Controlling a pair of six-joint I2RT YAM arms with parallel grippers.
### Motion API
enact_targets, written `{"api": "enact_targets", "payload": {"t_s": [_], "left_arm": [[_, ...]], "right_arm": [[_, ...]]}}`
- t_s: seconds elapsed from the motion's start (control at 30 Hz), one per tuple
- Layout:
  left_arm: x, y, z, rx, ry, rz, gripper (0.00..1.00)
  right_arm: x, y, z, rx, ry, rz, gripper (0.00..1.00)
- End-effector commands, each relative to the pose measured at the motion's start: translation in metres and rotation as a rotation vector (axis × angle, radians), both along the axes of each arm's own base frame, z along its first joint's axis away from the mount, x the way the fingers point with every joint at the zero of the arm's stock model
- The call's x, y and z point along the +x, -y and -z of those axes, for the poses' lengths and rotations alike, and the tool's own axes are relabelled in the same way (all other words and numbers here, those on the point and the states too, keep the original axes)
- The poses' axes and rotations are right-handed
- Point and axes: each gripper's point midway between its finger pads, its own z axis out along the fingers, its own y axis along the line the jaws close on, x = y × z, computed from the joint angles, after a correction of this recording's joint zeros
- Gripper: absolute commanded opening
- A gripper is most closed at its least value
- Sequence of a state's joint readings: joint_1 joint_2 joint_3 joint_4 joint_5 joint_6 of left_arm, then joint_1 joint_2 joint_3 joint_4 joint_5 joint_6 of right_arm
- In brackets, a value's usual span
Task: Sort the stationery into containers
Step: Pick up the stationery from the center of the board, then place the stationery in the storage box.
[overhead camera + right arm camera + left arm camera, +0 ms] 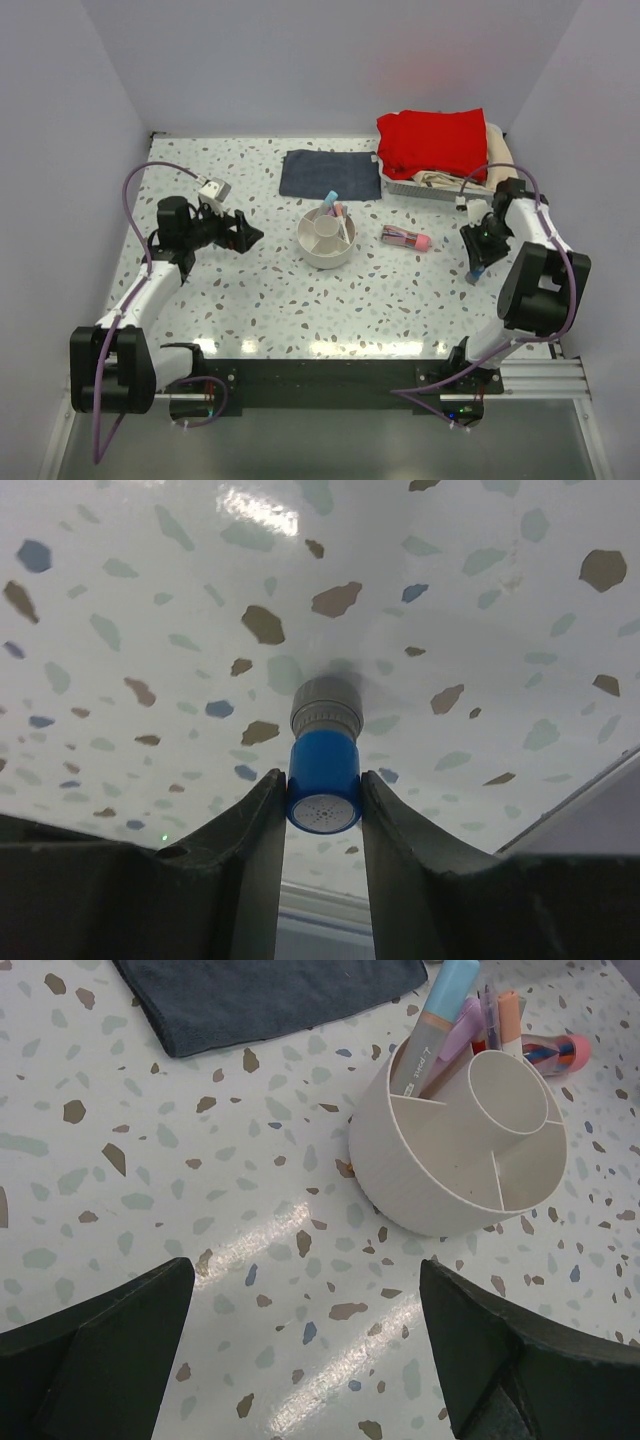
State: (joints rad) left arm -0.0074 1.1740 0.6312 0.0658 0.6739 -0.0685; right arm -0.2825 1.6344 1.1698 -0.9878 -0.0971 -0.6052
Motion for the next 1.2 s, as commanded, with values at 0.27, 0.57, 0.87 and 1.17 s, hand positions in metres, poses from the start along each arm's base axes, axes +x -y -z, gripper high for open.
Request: {"api": "enact_targets", "payload": {"t_s": [0.27,0.57,0.87,1.17], "left_arm": [[0.012,0.001,-0.021,-0.019,0.091,0.004,1.0],[0.016,-0.005,-0.025,0.012,0.11,-0.018,1.0],[0.009,-0.01,-0.021,0.06,0.121,-0.025,1.0],[0.006,-0.032,-0.017,0.129,0.124,-0.111,1.0]], "right_arm": [[0.031,-0.137,-0.18,0.108,0.416,-0.365,0.21],[0.061,-0.261,-0.204,0.141,0.494,-0.689,0.2],[0.065,-0.375,-0.204,0.207,0.526,-0.92,0.19],[0.054,-0.415,-0.172,0.189,0.472,-1.031,0.18]]}}
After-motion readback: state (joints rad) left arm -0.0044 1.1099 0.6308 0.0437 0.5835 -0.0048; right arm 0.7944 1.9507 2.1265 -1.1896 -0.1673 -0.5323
